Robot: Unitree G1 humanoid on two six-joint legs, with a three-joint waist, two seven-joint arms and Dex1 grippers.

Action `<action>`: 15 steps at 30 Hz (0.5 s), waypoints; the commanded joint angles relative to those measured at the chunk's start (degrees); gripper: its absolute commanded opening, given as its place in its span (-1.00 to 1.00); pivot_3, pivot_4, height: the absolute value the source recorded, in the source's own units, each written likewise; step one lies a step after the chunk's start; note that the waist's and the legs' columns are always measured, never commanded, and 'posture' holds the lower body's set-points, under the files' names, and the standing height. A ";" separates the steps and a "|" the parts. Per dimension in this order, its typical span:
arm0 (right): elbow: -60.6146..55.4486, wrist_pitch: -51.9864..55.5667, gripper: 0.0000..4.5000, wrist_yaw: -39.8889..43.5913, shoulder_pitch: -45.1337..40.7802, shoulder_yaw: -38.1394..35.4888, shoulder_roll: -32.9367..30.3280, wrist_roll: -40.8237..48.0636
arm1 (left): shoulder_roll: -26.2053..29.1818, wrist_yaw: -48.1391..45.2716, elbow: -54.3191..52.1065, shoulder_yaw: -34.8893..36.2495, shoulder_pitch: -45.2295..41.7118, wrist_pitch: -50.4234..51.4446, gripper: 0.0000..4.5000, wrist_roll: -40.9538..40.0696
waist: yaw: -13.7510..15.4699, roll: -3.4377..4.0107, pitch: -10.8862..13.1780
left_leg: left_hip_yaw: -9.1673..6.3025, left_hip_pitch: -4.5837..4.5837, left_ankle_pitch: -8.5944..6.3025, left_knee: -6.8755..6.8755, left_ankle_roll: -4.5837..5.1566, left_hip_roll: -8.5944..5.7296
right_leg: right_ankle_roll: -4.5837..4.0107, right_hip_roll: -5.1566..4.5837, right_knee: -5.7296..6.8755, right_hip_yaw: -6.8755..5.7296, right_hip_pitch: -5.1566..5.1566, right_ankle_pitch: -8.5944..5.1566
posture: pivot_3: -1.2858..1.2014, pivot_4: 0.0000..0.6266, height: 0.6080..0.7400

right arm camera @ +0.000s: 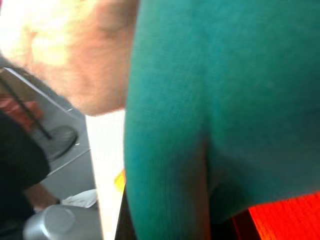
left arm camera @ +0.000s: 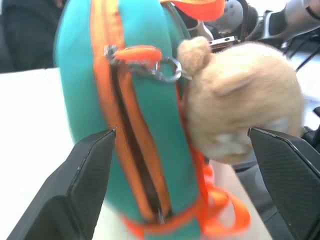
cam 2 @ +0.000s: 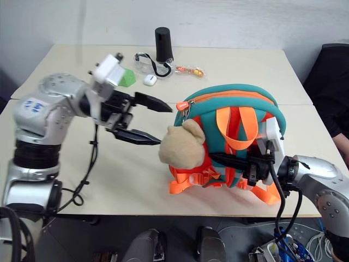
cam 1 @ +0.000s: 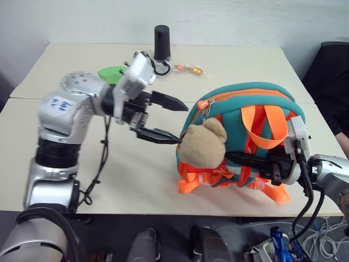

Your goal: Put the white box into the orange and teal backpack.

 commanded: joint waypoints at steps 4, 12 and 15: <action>-0.38 -1.10 -1.00 -3.67 -1.73 1.17 2.53 -2.76 | 0.88 10.54 -9.95 8.91 -0.76 18.58 0.98 -14.44 | 0.27 -0.02 0.00 | -0.05 0.01 0.01 0.00 0.01 -0.03 | 0.01 -0.04 0.02 0.02 0.06 0.00 | 0.03 -0.52 1.00; -0.39 0.08 -1.00 -3.63 -3.18 1.67 2.71 -1.57 | -1.94 18.62 -14.14 4.40 1.50 19.37 0.98 -14.27 | 0.13 -0.02 0.00 | -0.06 0.06 0.04 0.00 -0.04 -0.04 | 0.03 -0.01 0.02 0.04 0.10 0.02 | 0.03 -0.52 1.00; -0.64 0.81 -1.00 -3.42 -4.06 1.10 2.69 0.19 | -1.25 18.80 -14.23 0.50 2.32 15.70 0.98 -10.77 | 0.12 -0.02 0.00 | 0.00 0.12 0.04 -0.03 -0.08 -0.04 | 0.00 0.05 0.01 0.06 0.10 0.00 | 0.03 -0.52 1.00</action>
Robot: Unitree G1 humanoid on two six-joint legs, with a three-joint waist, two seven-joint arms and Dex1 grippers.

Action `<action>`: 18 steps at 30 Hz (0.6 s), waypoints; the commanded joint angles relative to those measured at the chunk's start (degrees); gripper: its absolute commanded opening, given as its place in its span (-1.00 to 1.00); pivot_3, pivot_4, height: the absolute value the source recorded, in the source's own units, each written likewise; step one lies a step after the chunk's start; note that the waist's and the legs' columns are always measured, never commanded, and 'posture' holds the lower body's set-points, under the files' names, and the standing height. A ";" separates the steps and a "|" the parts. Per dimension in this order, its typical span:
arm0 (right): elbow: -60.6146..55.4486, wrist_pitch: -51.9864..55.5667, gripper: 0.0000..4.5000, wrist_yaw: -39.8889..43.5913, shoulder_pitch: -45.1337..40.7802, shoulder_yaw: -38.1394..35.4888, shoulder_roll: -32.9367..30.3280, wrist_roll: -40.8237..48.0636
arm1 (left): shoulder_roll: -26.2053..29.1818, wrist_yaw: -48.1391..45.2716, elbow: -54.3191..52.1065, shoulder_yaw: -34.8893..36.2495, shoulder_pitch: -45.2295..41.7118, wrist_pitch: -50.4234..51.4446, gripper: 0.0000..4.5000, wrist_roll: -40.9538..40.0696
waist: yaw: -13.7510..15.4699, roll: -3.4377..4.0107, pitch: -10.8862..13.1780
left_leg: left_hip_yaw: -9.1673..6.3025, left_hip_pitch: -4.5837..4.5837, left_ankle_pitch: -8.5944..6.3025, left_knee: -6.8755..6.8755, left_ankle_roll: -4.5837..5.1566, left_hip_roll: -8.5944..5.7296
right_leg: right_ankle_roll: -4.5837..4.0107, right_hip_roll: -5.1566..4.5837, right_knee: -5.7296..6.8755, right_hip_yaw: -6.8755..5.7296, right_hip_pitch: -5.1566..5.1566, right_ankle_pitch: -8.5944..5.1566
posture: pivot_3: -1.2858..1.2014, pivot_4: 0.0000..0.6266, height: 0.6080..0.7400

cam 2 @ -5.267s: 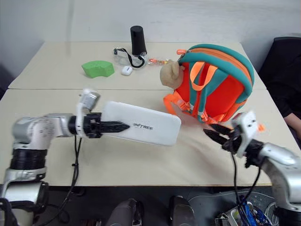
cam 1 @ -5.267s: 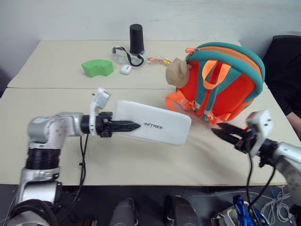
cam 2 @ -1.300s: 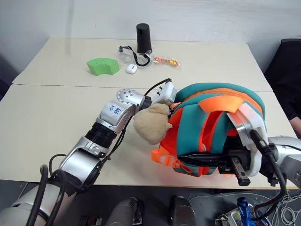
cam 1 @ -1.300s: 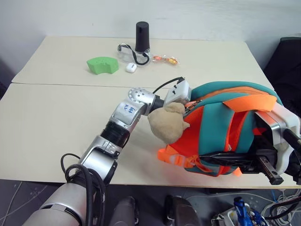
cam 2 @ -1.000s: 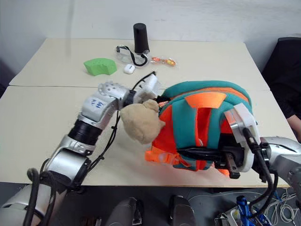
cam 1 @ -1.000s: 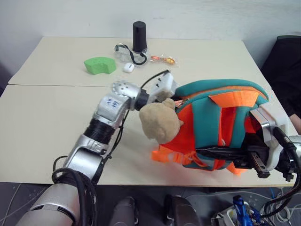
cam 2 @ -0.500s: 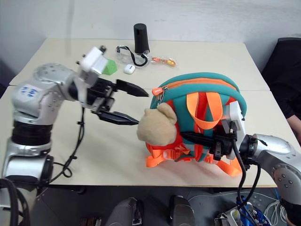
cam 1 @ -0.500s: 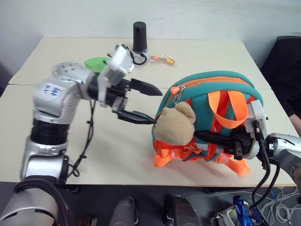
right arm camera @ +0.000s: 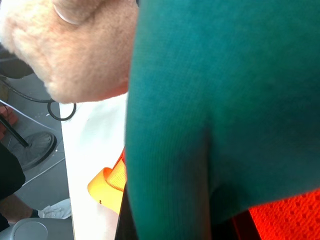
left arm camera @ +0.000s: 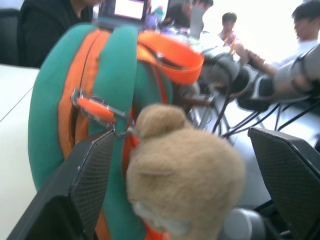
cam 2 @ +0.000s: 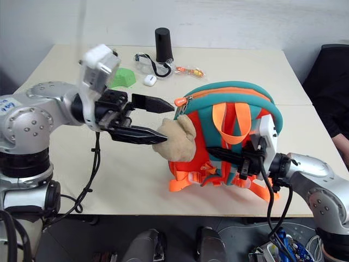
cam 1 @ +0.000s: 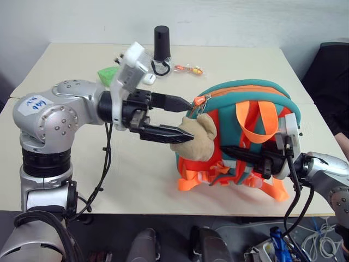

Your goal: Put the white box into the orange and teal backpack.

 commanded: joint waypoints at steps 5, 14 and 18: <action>-1.40 1.71 -1.00 -1.29 -2.06 -1.43 0.28 4.16 | 0.50 -1.08 -1.23 -3.95 0.70 -3.34 0.98 1.25 | 0.17 0.00 0.00 | 0.01 -0.01 0.00 0.00 0.00 0.00 | -0.02 -0.04 -0.03 0.02 -0.03 -0.01 | 0.03 -0.52 1.00; -2.44 1.68 -1.00 -1.50 -0.25 -2.53 -0.18 5.42 | 0.58 -1.25 0.37 -3.58 0.63 -4.49 0.02 1.91 | 0.22 0.00 0.00 | 0.01 -0.02 0.00 0.00 0.00 0.00 | -0.02 -0.06 -0.06 0.01 -0.03 -0.01 | 0.03 -0.52 1.00; -2.52 1.46 -1.00 -1.17 0.80 -3.56 -0.60 5.77 | 2.52 -3.11 1.48 -2.68 0.10 -4.86 -0.51 1.60 | 0.15 0.00 0.00 | 0.01 -0.02 0.00 0.00 0.00 0.01 | -0.02 -0.06 -0.06 0.01 -0.04 -0.01 | 0.03 -0.52 1.00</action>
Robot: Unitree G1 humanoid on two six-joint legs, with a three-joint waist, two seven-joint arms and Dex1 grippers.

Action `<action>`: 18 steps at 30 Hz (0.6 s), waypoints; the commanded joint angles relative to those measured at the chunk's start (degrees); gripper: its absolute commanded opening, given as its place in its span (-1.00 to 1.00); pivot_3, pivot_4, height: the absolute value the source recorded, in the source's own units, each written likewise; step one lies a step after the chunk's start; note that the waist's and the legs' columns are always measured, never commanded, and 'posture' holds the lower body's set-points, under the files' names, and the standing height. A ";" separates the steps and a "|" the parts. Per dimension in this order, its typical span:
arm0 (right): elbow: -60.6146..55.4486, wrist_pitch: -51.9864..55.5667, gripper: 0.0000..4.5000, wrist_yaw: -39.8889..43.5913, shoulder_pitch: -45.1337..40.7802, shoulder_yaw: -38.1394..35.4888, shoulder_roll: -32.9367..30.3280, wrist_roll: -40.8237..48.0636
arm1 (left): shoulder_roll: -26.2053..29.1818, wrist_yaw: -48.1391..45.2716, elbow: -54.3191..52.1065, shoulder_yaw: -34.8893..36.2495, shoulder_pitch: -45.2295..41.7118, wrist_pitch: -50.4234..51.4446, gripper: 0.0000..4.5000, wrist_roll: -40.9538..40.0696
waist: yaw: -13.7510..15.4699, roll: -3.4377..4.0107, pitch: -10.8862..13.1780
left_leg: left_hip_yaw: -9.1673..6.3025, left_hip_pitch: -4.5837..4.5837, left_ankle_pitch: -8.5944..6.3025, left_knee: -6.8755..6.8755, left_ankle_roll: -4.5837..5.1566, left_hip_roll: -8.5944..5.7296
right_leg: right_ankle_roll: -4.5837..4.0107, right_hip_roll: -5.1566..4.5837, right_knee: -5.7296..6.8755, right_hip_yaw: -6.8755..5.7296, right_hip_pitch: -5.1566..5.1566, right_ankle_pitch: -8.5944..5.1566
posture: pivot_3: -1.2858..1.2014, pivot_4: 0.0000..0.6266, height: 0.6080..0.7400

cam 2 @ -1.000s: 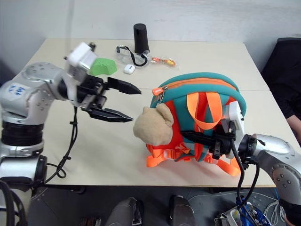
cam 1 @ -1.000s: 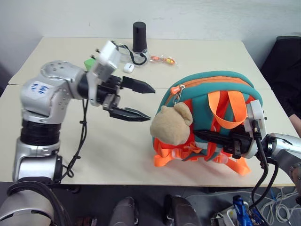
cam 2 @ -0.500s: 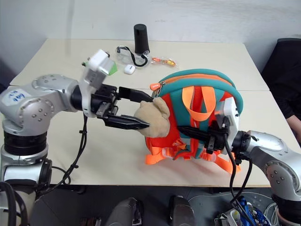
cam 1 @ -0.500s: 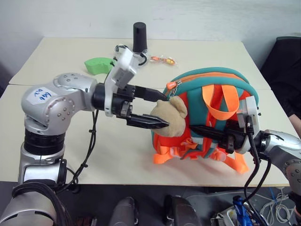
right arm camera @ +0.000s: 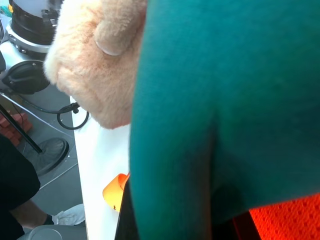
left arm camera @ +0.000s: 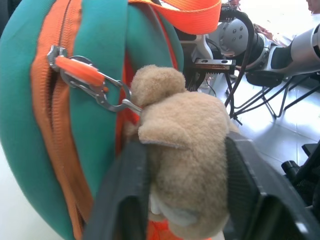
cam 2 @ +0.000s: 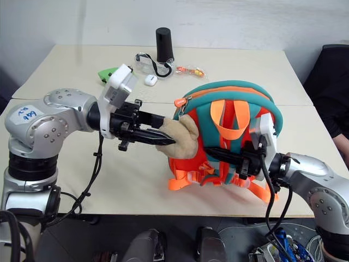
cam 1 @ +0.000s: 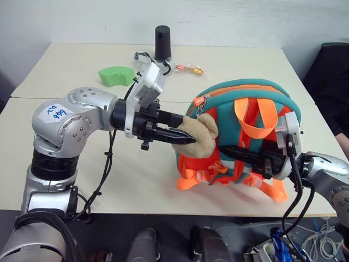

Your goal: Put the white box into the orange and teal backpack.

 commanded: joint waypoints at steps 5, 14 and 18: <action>-1.85 -0.45 -1.00 1.50 2.32 -6.53 -1.62 3.64 | 5.77 -6.19 4.50 3.52 -2.72 -2.99 -0.87 -0.64 | 0.04 0.00 0.00 | 0.01 -0.02 0.00 0.00 0.00 -0.01 | -0.01 0.02 0.00 -0.01 -0.03 -0.01 | 0.03 -0.52 1.00; -2.19 0.99 -1.00 7.43 8.20 -14.85 -4.87 11.40 | 14.11 -15.46 12.25 2.41 -2.32 -10.84 -0.87 4.14 | -0.04 0.00 0.00 | 0.01 -0.04 -0.02 -0.02 0.03 -0.01 | -0.01 0.06 -0.01 -0.03 -0.05 -0.01 | 0.03 -0.52 1.00; -1.28 0.86 -1.00 5.96 8.17 -17.37 -4.44 15.71 | 17.52 -20.60 5.92 -1.00 5.57 -13.21 -0.87 5.17 | -0.15 0.00 0.00 | 0.06 -0.02 -0.02 -0.05 0.02 0.02 | -0.03 0.03 -0.01 0.00 -0.06 -0.02 | 0.03 -0.52 1.00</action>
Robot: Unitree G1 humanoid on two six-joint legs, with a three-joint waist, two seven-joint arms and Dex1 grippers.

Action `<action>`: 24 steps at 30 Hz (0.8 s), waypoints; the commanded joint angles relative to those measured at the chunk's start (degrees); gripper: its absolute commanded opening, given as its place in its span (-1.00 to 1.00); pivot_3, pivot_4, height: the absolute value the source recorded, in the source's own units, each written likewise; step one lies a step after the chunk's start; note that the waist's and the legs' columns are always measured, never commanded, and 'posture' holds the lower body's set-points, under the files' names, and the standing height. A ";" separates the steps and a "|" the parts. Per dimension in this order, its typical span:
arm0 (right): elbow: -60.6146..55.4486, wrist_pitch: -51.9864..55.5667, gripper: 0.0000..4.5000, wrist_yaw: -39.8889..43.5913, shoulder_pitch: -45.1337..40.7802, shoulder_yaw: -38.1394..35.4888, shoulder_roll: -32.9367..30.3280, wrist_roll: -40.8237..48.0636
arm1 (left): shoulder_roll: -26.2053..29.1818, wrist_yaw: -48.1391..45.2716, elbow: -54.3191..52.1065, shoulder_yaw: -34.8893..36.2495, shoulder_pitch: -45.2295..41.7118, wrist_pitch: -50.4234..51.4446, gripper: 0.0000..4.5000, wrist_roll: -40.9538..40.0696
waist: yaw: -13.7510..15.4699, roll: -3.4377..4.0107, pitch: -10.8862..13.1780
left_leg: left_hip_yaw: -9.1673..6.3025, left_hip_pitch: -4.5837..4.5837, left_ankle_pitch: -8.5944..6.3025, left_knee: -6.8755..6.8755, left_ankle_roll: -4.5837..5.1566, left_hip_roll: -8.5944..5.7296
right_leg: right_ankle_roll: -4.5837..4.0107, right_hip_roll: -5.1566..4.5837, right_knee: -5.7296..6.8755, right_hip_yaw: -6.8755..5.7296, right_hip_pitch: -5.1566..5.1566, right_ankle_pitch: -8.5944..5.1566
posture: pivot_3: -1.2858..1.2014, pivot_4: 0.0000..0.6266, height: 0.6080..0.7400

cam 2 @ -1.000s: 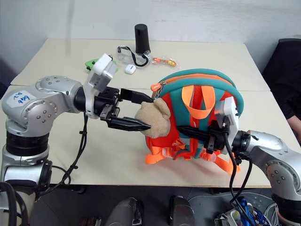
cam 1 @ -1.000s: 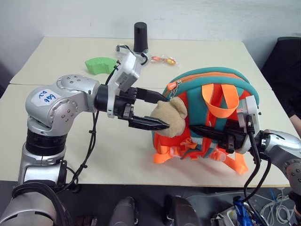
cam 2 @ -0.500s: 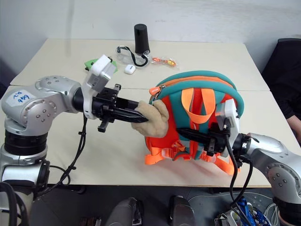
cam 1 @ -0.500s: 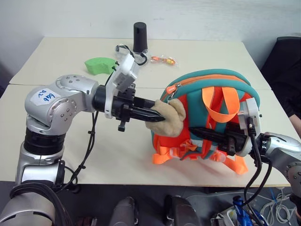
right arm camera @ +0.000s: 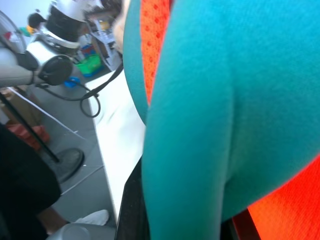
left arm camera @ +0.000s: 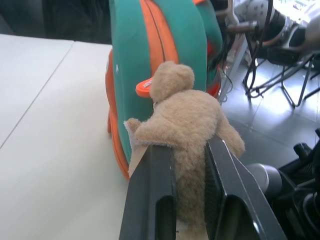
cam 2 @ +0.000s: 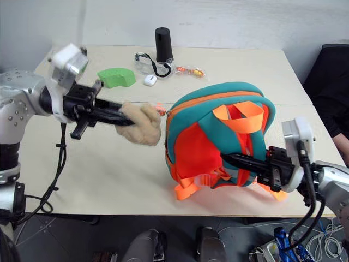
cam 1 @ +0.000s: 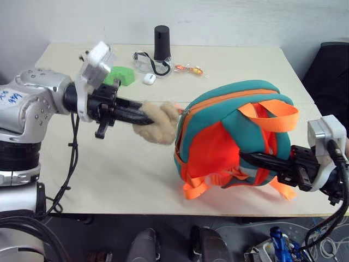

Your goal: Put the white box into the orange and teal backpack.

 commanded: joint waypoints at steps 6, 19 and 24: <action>2.50 -2.69 -1.00 -8.05 -5.92 -2.80 1.86 2.80 | 4.64 -5.17 -14.63 -8.94 14.49 -8.59 -0.87 7.73 | -0.07 0.01 0.00 | -0.03 0.00 -0.02 0.00 -0.04 0.03 | -0.07 -0.18 -0.06 0.04 0.00 -0.04 | 0.03 -0.52 1.00; 3.31 -1.95 -1.00 -10.15 -7.50 -3.45 2.57 7.10 | -9.29 7.56 0.13 -17.46 14.92 -27.62 -0.87 28.63 | 0.58 0.04 -0.01 | -0.04 0.02 -0.16 0.03 0.14 0.01 | -0.09 -0.23 -0.03 -0.02 0.04 -0.05 | 0.03 -0.52 1.00; 2.19 -1.54 -1.00 -9.08 -5.95 -2.69 1.04 4.64 | -11.29 5.57 -1.27 -13.80 14.34 -21.76 -0.87 22.76 | 0.38 0.04 -0.01 | -0.03 0.02 -0.17 0.03 0.16 0.00 | -0.03 -0.23 -0.02 0.00 0.05 -0.01 | 0.03 -0.52 1.00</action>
